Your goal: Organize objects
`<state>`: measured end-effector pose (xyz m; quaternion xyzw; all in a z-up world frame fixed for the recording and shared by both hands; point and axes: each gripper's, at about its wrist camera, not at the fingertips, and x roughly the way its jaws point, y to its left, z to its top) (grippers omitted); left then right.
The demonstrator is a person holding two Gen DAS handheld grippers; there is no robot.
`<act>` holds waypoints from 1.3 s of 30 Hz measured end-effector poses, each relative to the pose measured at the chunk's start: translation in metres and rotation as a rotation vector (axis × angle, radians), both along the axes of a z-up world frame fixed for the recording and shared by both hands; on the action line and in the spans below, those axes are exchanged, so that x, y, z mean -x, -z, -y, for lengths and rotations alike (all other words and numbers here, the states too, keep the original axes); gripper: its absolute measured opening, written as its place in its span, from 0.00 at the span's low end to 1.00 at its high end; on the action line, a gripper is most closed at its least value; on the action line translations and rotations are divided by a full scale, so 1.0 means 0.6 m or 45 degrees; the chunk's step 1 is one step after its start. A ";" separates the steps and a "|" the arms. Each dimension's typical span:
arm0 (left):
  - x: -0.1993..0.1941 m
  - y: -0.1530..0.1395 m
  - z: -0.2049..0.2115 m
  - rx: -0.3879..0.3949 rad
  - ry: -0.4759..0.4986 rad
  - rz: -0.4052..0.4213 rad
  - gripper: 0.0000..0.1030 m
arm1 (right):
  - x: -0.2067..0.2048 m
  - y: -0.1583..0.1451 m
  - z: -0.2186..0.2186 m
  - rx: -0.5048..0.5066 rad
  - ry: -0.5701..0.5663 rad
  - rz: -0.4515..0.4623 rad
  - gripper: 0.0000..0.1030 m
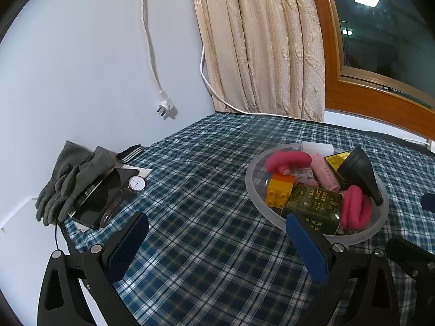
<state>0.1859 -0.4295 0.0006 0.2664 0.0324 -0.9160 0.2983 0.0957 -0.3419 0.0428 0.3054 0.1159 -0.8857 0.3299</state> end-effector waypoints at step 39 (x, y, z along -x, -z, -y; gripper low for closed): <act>0.008 0.011 -0.005 -0.014 0.016 0.029 0.99 | 0.009 0.017 0.013 -0.048 -0.025 0.055 1.00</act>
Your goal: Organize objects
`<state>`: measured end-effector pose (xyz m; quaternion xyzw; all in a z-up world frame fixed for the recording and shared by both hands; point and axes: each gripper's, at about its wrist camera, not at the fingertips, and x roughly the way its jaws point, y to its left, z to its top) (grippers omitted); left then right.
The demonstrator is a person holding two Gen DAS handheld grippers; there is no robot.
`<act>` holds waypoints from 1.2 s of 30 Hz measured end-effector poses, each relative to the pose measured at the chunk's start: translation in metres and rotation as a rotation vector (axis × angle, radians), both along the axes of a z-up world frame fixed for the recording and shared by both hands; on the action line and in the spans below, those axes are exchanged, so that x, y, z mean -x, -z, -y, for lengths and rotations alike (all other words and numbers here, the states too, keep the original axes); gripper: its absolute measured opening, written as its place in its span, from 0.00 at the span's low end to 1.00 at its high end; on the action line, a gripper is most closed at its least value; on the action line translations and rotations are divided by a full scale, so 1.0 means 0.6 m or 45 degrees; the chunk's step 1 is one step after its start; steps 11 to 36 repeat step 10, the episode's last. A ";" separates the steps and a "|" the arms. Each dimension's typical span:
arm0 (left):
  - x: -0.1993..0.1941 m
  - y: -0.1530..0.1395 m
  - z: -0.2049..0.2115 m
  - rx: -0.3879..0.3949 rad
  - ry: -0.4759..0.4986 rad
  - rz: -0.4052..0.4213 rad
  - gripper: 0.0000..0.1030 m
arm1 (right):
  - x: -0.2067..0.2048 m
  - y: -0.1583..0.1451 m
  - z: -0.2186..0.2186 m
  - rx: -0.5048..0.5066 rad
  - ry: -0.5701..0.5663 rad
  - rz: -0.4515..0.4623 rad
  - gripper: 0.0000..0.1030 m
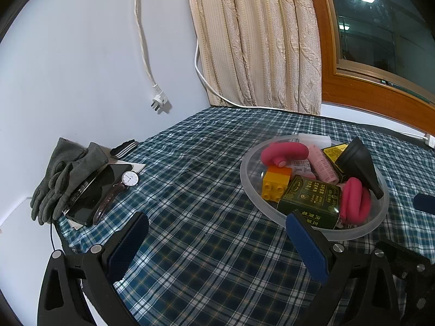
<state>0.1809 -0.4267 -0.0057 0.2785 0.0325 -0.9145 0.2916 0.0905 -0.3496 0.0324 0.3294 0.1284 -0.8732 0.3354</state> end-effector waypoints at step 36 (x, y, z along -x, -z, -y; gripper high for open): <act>0.000 0.001 0.000 0.002 0.000 0.001 0.99 | 0.002 0.001 0.000 0.010 0.008 0.024 1.00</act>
